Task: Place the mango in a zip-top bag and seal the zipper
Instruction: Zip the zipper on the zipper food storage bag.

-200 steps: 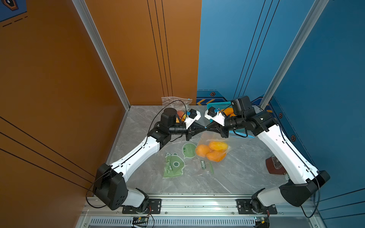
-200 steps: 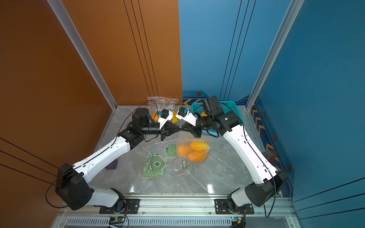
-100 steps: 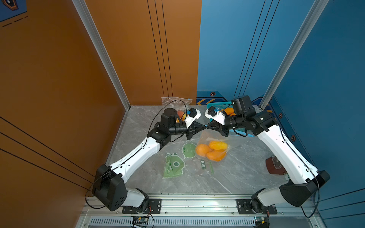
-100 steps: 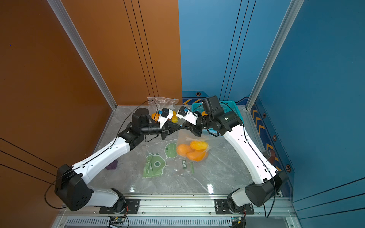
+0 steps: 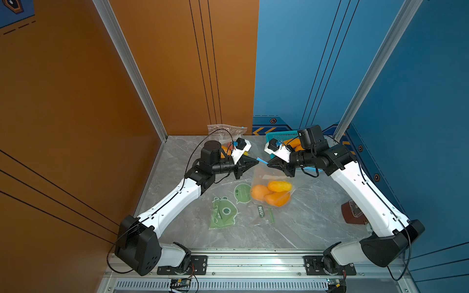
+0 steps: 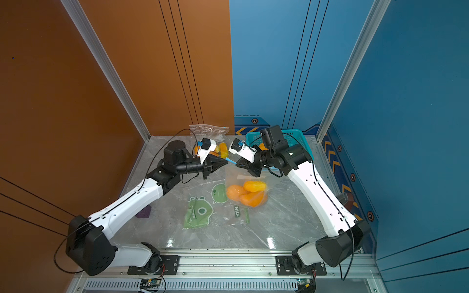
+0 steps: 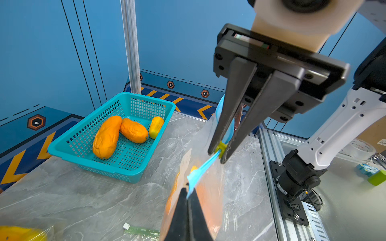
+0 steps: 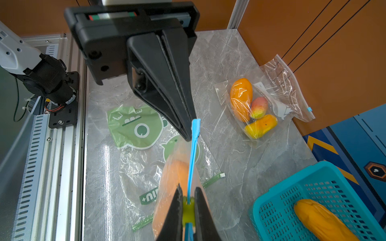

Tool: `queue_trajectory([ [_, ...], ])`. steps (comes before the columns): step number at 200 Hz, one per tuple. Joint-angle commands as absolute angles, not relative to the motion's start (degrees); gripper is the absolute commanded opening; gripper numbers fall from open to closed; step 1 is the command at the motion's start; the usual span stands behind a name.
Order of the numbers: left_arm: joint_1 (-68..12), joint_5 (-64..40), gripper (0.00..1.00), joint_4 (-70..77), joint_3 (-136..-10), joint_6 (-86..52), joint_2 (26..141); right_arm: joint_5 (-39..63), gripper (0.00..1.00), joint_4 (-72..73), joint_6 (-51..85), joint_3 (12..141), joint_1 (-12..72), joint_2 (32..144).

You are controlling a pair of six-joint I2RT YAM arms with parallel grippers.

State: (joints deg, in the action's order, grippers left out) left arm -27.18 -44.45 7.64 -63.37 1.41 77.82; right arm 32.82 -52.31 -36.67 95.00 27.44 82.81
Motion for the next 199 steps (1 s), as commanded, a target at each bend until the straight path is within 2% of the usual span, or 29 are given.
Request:
queue_trajectory([
  [1, -23.8, -38.3, 0.00, 10.0, -61.5, 0.1, 75.3, 28.8, 0.11, -56.4, -37.1, 93.6, 25.6, 79.3],
  [71, -20.7, -34.5, 0.00, 10.4, -57.3, -1.1, 71.9, 26.6, 0.10, -55.7, -34.8, 89.8, 19.5, 75.2],
  [137, -18.8, -31.6, 0.00, 11.1, -57.0, -2.3, 72.3, 27.7, 0.09, -51.3, -30.9, 80.4, 11.1, 67.8],
  [199, -17.3, -30.9, 0.00, 12.1, -56.9, -3.0, 72.4, 27.6, 0.09, -49.1, -29.3, 77.9, 7.0, 67.0],
])
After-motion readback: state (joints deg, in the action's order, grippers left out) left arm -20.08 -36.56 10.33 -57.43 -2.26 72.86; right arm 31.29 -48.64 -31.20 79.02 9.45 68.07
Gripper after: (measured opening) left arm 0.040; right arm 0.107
